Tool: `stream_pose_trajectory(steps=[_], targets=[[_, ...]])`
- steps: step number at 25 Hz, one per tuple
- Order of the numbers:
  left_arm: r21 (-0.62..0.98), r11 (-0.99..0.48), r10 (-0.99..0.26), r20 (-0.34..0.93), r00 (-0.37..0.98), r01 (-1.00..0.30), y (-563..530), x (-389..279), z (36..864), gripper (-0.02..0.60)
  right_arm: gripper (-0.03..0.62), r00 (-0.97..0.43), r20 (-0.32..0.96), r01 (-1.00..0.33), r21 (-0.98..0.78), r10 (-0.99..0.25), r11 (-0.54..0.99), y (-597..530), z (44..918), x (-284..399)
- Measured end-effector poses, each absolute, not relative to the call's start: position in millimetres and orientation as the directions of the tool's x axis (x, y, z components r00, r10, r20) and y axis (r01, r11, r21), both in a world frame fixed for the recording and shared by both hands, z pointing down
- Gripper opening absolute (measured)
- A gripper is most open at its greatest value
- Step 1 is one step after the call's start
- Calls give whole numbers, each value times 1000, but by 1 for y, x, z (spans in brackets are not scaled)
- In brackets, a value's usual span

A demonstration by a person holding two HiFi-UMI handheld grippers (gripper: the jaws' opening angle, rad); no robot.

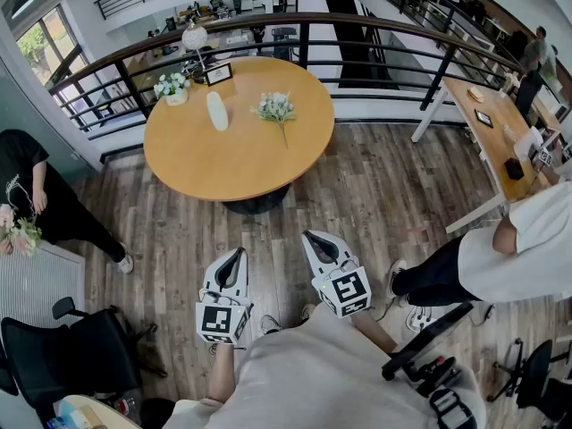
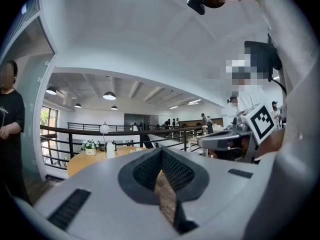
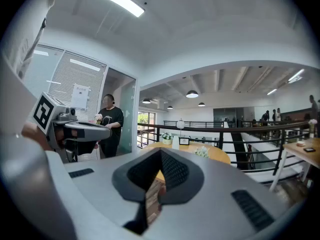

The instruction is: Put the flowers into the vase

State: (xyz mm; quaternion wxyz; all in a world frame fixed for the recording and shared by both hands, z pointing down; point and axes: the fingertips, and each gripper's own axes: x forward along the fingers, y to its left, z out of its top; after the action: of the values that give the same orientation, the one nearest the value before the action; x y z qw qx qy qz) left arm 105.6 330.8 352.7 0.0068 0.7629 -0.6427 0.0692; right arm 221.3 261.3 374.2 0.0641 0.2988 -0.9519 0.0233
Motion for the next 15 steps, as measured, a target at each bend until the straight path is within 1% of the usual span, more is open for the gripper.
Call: stream_pose_trajectory(steps=[11,15], targets=[[-84,-171,-981,112,161,-982,329,111,352,6,6,-823,146,-556,-6,-549,831,262,380,220],[-84,-169,-980,118,159,-982,327,115,352,6,6,-836,126,-543,-59,-533,838,262,379,224]])
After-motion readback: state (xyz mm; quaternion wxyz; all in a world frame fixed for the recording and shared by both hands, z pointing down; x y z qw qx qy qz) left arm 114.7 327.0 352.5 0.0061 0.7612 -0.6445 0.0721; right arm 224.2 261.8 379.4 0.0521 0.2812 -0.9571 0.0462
